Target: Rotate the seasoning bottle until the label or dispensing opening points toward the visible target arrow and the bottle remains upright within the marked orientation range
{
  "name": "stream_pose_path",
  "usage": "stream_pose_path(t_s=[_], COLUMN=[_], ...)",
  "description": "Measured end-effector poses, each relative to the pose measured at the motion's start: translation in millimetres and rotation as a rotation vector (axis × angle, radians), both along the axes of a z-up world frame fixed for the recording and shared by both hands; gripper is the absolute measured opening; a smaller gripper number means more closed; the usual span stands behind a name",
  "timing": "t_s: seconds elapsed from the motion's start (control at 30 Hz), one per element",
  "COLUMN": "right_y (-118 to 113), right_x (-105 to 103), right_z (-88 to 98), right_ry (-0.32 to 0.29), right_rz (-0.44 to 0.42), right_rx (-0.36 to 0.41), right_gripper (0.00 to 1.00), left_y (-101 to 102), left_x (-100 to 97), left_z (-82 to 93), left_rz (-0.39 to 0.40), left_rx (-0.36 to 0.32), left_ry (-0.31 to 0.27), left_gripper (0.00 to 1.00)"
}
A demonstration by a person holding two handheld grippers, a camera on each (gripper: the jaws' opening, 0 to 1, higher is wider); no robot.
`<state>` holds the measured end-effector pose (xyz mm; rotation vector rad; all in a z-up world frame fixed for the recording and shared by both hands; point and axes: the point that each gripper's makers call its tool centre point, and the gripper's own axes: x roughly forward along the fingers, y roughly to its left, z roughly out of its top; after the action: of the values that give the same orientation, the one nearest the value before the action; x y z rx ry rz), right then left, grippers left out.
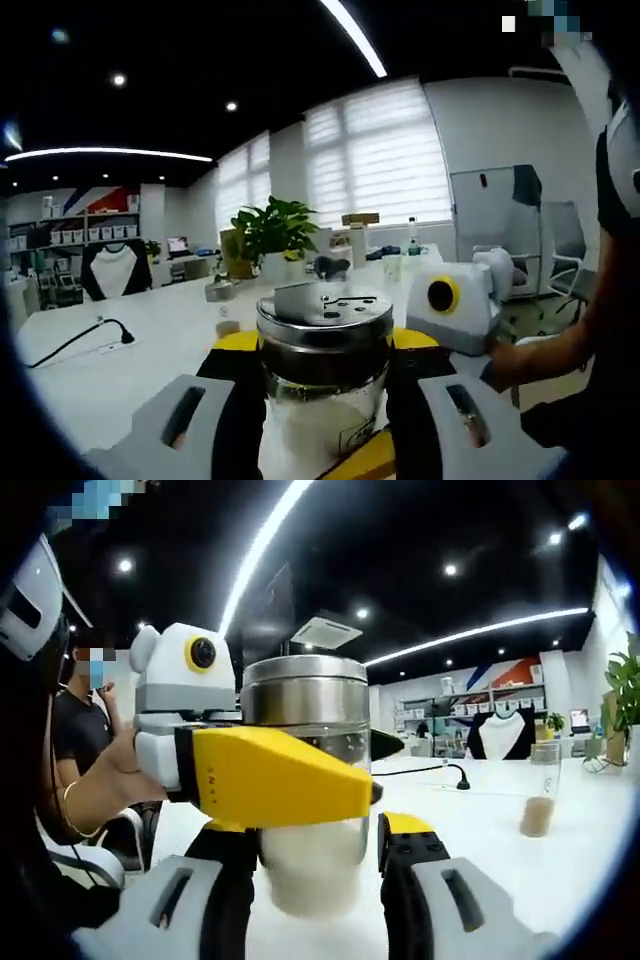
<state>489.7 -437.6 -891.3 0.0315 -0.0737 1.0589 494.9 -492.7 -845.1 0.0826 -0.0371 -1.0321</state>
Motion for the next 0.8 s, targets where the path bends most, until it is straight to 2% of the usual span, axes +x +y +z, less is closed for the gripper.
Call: stream_pose_path(t_s=[0.2,0.3,0.37,0.47,0.57,0.67,0.8], right_y=[1,8,2,-3,-6,-11,-11], right_x=[-7,-17,-18,-22,-17,-9,-11], right_z=[-1.6,-1.6,0.1,3.5,6.6,5.0,4.3], right_ry=[-0.018,-0.05,-0.049,-0.06,-0.035,-0.045,-0.023], right_rz=[0.063,0.127,0.083,0.064,0.011,-0.039,-0.022], right_rx=[-0.003,-0.021,-0.02,-0.001,0.04,0.025,0.053], right_gripper=[0.47,0.4,0.4,0.4,0.4,0.4,0.4], left_y=[-4,-4,-4,-6,-6,-7,-7], left_x=[-7.3,-9.1,-8.6,-9.4,-3.7,-0.7,0.5], left_z=[-0.7,-3.5,-5.5,-4.5,-1.1,3.6,2.1], left_rz=[-0.078,-0.105,-0.107,-0.113,-0.064,-0.008,0.039], left_rx=[-0.011,-0.003,0.008,0.004,-0.015,-0.039,-0.013], left_ry=[0.019,0.036,0.034,0.025,0.027,0.023,-0.004], left_gripper=[0.47,0.48,0.48,0.48,0.47,0.47,0.47])
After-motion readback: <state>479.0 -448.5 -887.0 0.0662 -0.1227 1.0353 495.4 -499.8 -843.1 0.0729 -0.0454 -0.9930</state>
